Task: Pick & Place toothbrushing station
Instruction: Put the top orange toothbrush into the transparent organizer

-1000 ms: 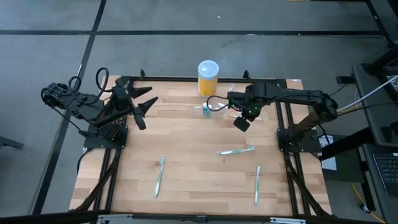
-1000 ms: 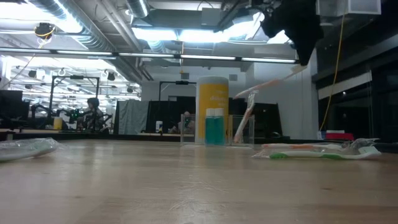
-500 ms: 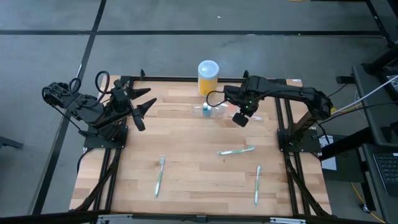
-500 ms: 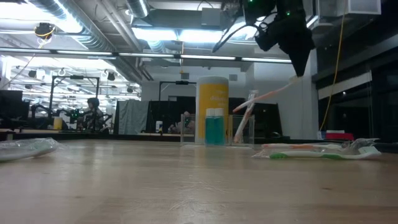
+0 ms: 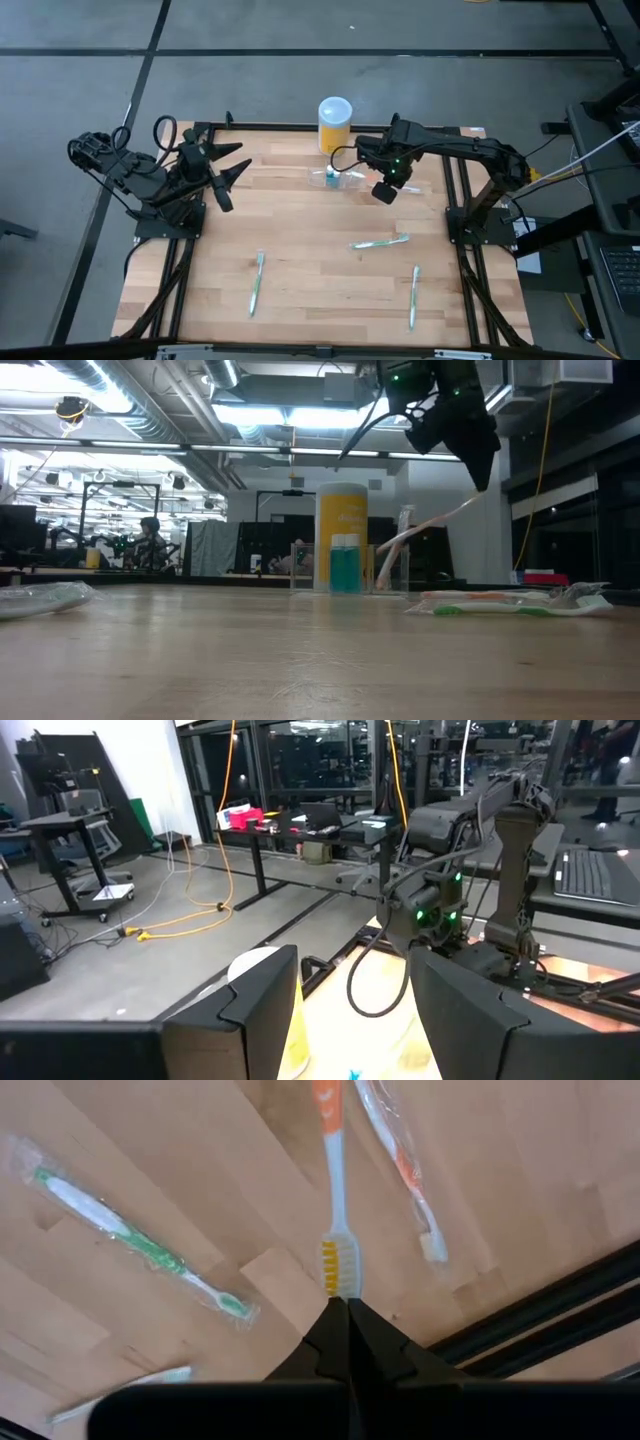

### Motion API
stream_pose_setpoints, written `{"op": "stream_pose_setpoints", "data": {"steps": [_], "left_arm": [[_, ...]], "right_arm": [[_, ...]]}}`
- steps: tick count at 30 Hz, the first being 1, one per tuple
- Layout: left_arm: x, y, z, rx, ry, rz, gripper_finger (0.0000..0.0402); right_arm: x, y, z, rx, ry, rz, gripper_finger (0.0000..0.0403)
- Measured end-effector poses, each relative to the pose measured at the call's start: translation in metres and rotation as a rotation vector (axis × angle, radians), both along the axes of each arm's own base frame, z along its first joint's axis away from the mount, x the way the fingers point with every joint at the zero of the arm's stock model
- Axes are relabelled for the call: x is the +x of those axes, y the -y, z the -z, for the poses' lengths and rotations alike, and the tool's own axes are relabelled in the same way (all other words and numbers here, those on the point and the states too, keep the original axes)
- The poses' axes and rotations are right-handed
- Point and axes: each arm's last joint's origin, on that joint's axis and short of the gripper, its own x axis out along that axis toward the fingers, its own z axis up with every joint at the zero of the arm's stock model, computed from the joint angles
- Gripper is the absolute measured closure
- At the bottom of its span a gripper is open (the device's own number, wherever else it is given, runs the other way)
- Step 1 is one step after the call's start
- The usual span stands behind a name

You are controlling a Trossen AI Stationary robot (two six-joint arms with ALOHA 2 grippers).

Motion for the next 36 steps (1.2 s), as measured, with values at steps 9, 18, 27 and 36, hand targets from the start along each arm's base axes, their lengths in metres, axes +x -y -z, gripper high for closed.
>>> {"op": "stream_pose_setpoints", "data": {"steps": [9, 18, 27, 36], "left_arm": [[0.000, 0.000, 0.002, -0.008, -0.010, -0.002, 0.0207], [0.000, 0.000, 0.002, -0.009, -0.009, -0.002, 0.0207], [-0.001, -0.001, 0.007, -0.029, -0.022, -0.008, 0.0207], [-0.002, -0.001, 0.008, -0.029, -0.030, -0.024, 0.0207]], "right_arm": [[0.004, 0.004, -0.009, 0.001, 0.037, 0.004, 0.0403], [0.012, 0.024, -0.016, 0.010, 0.082, 0.063, 0.0403], [0.021, 0.021, -0.021, 0.008, 0.105, 0.030, 0.0403], [0.006, 0.020, -0.040, -0.019, 0.165, 0.090, 0.0403]]}}
